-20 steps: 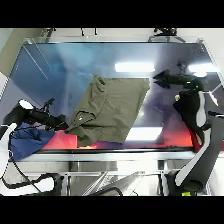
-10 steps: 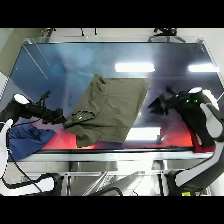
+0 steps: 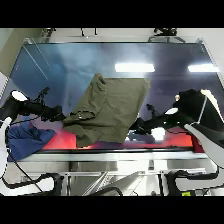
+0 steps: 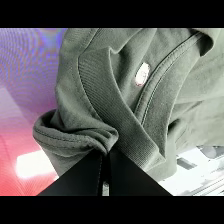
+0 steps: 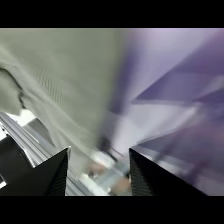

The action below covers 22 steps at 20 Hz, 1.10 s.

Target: Fold the shirts.

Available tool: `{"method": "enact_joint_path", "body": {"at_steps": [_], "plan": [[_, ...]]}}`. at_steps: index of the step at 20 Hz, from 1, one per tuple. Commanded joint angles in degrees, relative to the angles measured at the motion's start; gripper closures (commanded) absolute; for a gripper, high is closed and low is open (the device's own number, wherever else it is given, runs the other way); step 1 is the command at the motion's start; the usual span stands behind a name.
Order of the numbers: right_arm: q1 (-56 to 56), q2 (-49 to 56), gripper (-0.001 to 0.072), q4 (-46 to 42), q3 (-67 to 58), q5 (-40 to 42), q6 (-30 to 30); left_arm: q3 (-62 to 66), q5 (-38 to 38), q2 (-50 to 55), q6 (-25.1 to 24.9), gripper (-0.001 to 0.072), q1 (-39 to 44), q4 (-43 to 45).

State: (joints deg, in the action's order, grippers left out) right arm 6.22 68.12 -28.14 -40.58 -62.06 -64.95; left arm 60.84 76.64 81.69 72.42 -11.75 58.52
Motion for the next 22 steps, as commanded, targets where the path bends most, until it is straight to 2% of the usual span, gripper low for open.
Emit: {"method": "enact_joint_path", "body": {"at_steps": [1, 3, 4, 5, 6, 7, 9, 12, 15, 17, 18, 19, 22], "plan": [[6.56, 1.16, 0.0279, 6.78, 1.57, 10.6, 4.2, -0.15, -0.17, 0.04, -0.02, 0.0689, -0.02, 0.2], [7.45, 1.99, 0.0283, 11.23, 1.53, 10.67, 7.32, -0.15, -0.17, 0.04, -0.02, 0.0688, -0.02, 0.17], [7.52, 1.97, 0.0413, 13.46, 1.53, 9.57, 9.25, -0.15, -0.17, 0.04, -0.02, 0.0688, -0.02, 0.17], [7.43, 1.6, 0.0611, 15.93, 1.4, 7.26, 11.89, -0.15, -0.13, 0.02, -0.02, 0.0689, -0.07, 0.17], [7.37, 0.55, 0.0688, 17.66, 0.98, 4.76, 13.62, -0.13, -0.07, -0.02, -0.15, 0.0689, -0.07, 0.09], [7.15, -1.25, 0.0692, 17.84, 0.0, 2.93, 13.81, -0.11, 0.22, -0.33, -1.31, 0.0689, -0.07, -0.85], [4.74, -7.58, 0.0692, 17.7, -3.8, -0.57, 13.68, -0.11, 1.42, -2.91, -4.31, 0.0689, -0.07, -8.13], [-4.2, -18.86, 0.0692, 17.59, -15.32, -3.89, 11.04, 2.03, 3.56, -11.91, -9.35, 0.069, -0.09, -29.03], [-16.83, -25.09, 0.0692, 17.44, -35.67, -10.49, 8.52, 11.67, 4.15, -22.34, -9.94, 0.069, -0.57, -49.68], [-25.11, -26.45, 0.0692, 17.4, -51.78, -12.48, 6.86, 20.74, 2.45, -28.76, -10.1, 0.0689, -3.85, -62.64], [-29.68, -26.56, 0.0692, 16.83, -60.72, -12.55, 5.62, 25.66, 0.15, -32.04, -10.03, 0.069, -7.21, -65.05], [-33.4, -26.49, 0.0692, 15.39, -67.95, -12.55, 4.0, 30.34, -2.14, -34.97, -9.9, 0.069, -11.69, -63.41], [-39.41, -26.4, 0.0693, 8.44, -83.56, -11.52, 1.03, 42.29, -7.63, -42.88, -5.01, 0.0689, -29.92, -49.9]]}}
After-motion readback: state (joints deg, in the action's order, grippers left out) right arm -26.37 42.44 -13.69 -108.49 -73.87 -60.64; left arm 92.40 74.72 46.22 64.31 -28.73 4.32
